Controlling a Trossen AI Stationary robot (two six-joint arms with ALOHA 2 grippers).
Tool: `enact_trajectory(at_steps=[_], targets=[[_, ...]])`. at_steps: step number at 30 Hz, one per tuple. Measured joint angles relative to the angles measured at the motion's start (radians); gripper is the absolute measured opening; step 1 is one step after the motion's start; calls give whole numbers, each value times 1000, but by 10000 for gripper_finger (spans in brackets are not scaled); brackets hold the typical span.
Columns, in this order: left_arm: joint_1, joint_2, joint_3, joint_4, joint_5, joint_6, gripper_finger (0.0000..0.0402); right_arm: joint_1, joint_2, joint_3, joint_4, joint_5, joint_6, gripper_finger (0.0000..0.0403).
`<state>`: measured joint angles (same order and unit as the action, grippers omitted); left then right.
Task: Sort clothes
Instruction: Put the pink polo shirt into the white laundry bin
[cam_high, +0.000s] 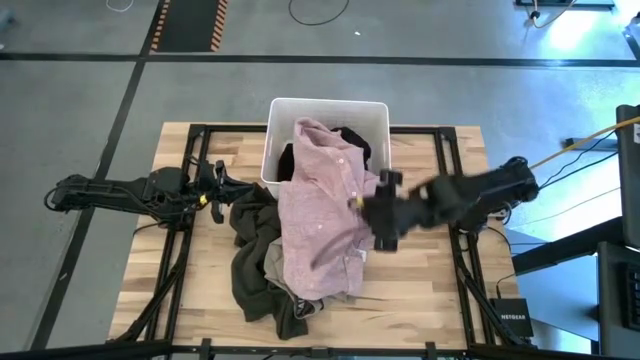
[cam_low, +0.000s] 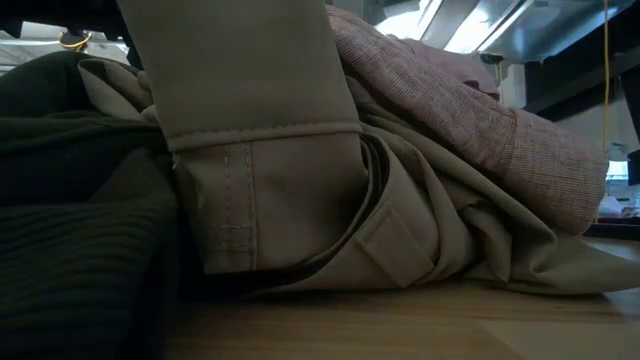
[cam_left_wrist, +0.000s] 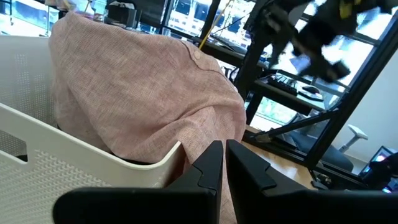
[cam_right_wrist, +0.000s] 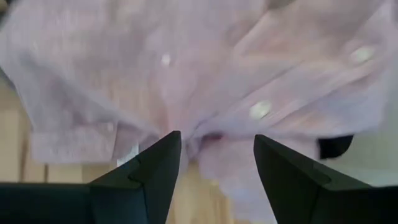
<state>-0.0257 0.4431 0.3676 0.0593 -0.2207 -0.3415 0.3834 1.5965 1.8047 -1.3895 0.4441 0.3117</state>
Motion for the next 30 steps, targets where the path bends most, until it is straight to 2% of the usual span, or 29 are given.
enact_trajectory(at_steps=[3, 7, 11, 16, 19, 25, 30], targets=[[0, 0, 0, 0, 0, 0, 15, 95, 0, -122, 0, 67, 85, 221], [0, 0, 0, 1, 0, 0, 15, 172, -1, -288, 1, 128, 276, 221], [0, 0, 0, 5, 0, 5, 15, 213, -4, -455, 42, 153, 417, 221], [0, 0, 0, 5, 0, 6, 15, 219, -32, -670, 187, 215, 513, 221], [0, 0, 0, 5, 0, 5, 15, 216, -69, -794, 335, 265, 521, 221], [0, 0, 0, 5, 0, 8, 15, 147, -152, -991, 578, 271, 521, 221], [0, 0, 0, 5, 0, 9, 15, 65, -165, -1103, 813, 271, 431, 221]])
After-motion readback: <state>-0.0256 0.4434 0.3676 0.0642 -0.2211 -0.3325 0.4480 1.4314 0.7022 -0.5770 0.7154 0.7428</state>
